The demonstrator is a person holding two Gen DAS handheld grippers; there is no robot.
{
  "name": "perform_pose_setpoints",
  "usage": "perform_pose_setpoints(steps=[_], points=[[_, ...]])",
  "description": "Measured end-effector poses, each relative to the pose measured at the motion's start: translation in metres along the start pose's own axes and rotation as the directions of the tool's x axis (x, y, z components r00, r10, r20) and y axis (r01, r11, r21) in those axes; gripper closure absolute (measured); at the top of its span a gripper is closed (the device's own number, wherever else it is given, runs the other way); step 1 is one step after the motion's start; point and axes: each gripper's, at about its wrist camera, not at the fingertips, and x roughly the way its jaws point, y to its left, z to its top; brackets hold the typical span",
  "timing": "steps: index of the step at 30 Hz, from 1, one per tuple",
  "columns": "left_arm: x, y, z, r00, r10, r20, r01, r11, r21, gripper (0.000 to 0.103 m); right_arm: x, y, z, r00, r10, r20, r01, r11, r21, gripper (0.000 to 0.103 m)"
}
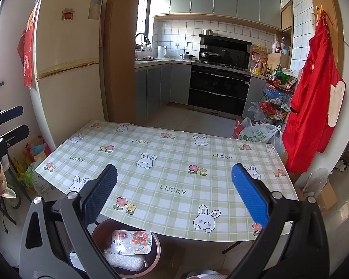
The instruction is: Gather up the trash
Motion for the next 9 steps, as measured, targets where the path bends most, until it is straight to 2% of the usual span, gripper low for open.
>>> perform_pose_setpoints(steps=[9], points=[[0.0006,0.0022,0.0007,1.000,0.014,-0.003,-0.014,1.000,-0.006,0.006,-0.0003,-0.0003,0.0000,1.000,-0.001,-0.002,0.001,1.000,0.000,0.006]])
